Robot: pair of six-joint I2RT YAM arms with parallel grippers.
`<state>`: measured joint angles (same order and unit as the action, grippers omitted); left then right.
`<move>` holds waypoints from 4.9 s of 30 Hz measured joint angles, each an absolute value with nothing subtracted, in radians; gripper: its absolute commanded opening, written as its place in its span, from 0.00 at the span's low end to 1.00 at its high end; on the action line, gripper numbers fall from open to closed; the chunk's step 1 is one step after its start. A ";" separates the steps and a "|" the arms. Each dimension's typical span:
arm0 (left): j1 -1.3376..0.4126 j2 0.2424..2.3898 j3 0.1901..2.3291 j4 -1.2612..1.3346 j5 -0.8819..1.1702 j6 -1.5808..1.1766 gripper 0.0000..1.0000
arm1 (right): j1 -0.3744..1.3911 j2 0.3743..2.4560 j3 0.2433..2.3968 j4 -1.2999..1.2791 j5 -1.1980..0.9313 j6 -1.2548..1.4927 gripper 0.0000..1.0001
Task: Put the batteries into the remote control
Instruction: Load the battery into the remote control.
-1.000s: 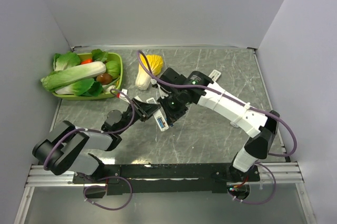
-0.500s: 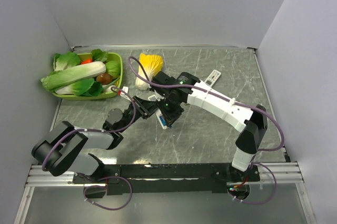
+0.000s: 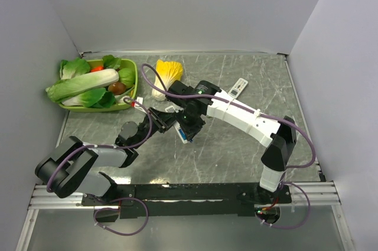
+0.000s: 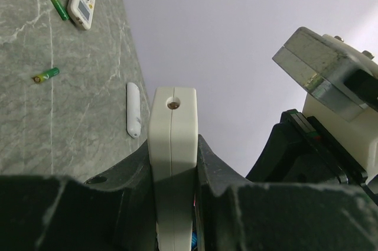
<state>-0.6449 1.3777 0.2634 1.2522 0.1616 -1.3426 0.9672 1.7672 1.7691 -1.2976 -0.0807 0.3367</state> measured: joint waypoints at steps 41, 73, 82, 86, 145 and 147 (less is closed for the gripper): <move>-0.663 1.319 0.264 1.189 0.090 -1.378 0.01 | 0.978 1.782 1.846 -1.302 -0.038 0.341 0.34; -0.667 1.127 0.266 1.054 0.187 -1.461 0.01 | 0.916 1.034 1.118 -0.624 -0.599 -0.547 0.59; -0.667 1.089 0.278 0.991 0.222 -1.460 0.01 | 0.896 1.103 1.118 -0.583 -0.684 -0.730 0.56; -0.666 1.089 0.298 0.949 0.239 -1.452 0.01 | 0.891 1.141 1.133 -0.592 -0.715 -0.781 0.53; -0.595 1.159 0.331 0.936 0.327 -1.383 0.01 | 0.831 1.225 0.932 -0.263 -0.781 -0.796 0.31; -0.585 1.159 0.323 0.939 0.327 -1.387 0.01 | 0.827 1.233 0.927 -0.242 -0.791 -0.781 0.32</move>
